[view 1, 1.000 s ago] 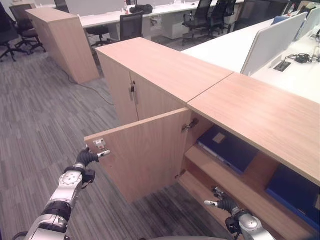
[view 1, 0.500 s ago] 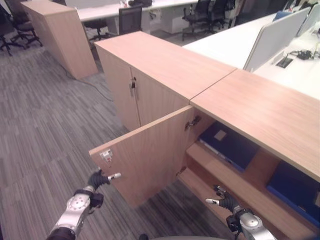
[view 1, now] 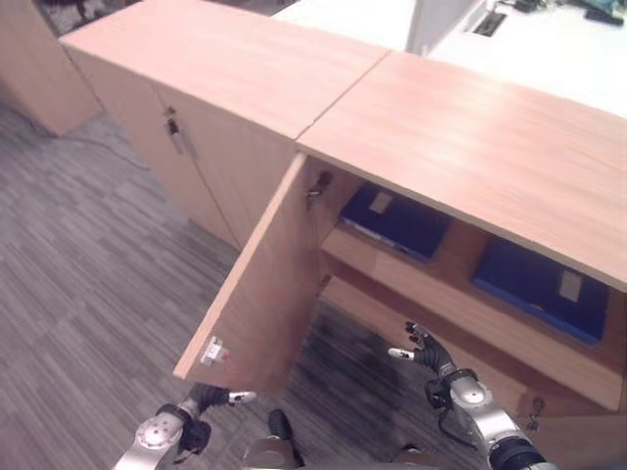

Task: Put the empty folder in the office cabinet

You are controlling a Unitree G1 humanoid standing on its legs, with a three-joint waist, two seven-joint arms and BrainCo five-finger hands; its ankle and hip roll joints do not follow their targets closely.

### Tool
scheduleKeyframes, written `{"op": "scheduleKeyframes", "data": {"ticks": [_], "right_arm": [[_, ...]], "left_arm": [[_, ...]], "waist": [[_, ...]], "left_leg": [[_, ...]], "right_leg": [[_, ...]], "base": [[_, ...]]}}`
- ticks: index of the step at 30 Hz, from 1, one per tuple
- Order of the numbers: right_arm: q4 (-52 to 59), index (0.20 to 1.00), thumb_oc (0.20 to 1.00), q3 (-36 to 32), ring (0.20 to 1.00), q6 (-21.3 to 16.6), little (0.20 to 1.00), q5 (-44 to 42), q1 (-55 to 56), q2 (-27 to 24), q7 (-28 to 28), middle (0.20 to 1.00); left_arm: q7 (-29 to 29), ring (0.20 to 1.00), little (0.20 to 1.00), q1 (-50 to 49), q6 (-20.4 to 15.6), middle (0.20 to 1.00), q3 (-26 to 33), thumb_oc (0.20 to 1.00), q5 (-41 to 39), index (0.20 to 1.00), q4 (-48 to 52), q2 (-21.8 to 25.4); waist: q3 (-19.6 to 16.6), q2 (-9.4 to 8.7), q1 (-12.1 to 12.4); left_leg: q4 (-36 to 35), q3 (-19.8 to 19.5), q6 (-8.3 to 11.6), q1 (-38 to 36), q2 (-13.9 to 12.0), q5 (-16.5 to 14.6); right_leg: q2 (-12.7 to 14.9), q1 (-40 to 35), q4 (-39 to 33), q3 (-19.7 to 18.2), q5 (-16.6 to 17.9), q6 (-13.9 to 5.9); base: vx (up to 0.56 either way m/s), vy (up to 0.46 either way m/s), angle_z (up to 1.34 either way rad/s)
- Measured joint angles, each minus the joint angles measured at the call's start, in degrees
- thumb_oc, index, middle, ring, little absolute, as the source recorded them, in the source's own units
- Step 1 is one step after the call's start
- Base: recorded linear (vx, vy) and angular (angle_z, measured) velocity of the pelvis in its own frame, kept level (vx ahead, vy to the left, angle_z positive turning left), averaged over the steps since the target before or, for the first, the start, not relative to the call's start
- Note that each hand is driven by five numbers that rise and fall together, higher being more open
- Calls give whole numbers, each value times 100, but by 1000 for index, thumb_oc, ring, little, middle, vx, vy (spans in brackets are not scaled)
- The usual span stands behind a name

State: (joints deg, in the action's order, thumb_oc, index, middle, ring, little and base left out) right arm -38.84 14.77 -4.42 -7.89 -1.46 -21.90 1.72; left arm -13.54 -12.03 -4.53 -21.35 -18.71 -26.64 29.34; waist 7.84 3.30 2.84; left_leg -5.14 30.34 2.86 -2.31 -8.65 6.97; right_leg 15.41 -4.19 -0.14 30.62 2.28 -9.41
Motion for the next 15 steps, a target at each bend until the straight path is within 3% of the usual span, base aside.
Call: {"op": "scheduleKeyframes", "data": {"ticks": [3, 10, 13, 15], "right_arm": [[-6, 1000, 1000, 56, 1000, 7, 1000, 0, 148, -55, 7, 1000], [-219, 1000, 1000, 13, 1000, 7, 1000, -7, 277, -36, 8, 1000], [-337, 1000, 1000, 3, 1000, 10, 1000, -11, 399, -190, -7, 1000], [-452, 1000, 1000, -102, 1000, 20, 1000, -58, 464, -224, -50, 1000]], "left_arm": [[-196, 1000, 1000, 26, 0, 1000, -122, 1000, 6, 1000, 78, -198], [-328, 1000, 1000, 629, -105, 1000, -309, 1000, -17, 1000, 489, -491], [-324, 1000, 1000, 938, -189, 1000, -306, 1000, -18, 1000, 479, -640], [-326, 1000, 1000, 1018, -192, 1000, -353, 1000, -18, 1000, 471, -779]], "waist": [[-108, 156, -217], [-201, 110, -619], [-288, 257, -854], [-328, 362, -885]], "left_leg": [[4, 14, 80, -7, -65, 23], [1, 414, 172, -176, -91, -9], [2, 504, 227, -230, -142, -44], [3, 552, 243, -241, -159, -29]], "right_leg": [[-139, -90, -364, -70, 184, 21], [-199, 23, -526, -593, 329, 1], [-238, 51, -526, -697, 330, 3], [-274, 95, -526, -782, 328, 10]], "base": [[3, -137, -23], [-15, -117, -31], [-31, -136, -22], [-60, -84, -18]]}}
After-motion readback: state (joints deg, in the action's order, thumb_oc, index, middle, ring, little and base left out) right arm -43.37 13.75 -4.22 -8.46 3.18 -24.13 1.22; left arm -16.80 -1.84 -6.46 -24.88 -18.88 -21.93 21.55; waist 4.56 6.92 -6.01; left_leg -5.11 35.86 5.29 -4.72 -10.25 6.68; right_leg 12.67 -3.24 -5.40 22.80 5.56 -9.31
